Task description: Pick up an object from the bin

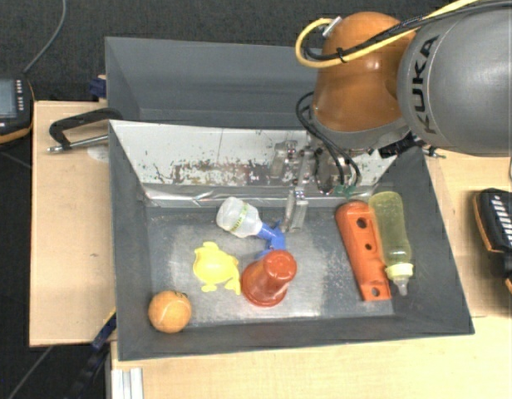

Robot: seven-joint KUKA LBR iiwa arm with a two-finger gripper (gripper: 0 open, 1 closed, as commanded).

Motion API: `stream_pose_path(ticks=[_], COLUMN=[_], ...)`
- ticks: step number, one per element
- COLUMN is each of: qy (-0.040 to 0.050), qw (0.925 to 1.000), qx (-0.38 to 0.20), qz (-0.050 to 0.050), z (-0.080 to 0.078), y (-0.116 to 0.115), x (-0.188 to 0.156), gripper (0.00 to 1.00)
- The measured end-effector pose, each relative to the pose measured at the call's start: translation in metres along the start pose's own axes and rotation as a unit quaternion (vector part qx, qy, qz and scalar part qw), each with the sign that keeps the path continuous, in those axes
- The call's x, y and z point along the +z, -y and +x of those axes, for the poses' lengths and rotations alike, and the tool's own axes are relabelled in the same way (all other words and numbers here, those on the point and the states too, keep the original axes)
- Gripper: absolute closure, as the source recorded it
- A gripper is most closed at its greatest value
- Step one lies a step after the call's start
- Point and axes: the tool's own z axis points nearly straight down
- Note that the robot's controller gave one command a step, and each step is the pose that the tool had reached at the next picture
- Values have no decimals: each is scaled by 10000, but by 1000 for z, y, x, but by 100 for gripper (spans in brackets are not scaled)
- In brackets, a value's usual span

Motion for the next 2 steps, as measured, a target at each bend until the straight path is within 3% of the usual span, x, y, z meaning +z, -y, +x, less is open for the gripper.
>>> stream_pose_path(ticks=[1,2], qy=[43,60], qw=[10000,10000], qx=[5,-77], qz=[-2,-5], z=[-1,-1], y=[0,0], x=[-5,45], gripper=[0,0])
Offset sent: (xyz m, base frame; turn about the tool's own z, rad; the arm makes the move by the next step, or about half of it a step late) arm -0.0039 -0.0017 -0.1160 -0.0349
